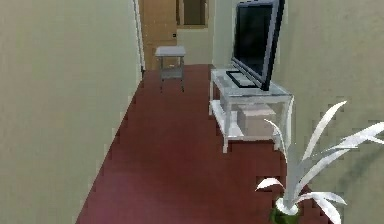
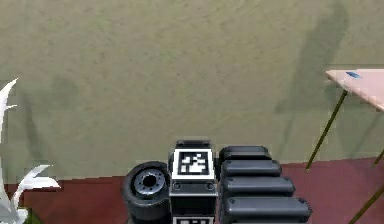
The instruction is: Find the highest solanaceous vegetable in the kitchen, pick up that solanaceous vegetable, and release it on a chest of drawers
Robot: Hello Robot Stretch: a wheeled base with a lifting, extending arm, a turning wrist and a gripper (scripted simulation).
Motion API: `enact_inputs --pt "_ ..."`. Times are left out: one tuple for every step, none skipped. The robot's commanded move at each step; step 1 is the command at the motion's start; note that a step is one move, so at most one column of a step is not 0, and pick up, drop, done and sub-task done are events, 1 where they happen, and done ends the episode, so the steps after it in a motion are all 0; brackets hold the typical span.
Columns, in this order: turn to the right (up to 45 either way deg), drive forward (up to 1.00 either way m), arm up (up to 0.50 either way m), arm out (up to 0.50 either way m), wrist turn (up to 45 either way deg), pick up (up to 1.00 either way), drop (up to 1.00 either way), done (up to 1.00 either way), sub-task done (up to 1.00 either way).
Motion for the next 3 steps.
enact_inputs --pt "0.0 1.00 0.00 0.00 0.0 0.00 0.00 0.00 0.00" --pt "-3.0 0.00 0.00 0.00 0.0 0.00 0.00 0.00 0.00" --pt "0.0 1.00 0.00 0.00 0.0 0.00 0.00 0.00 0.00"
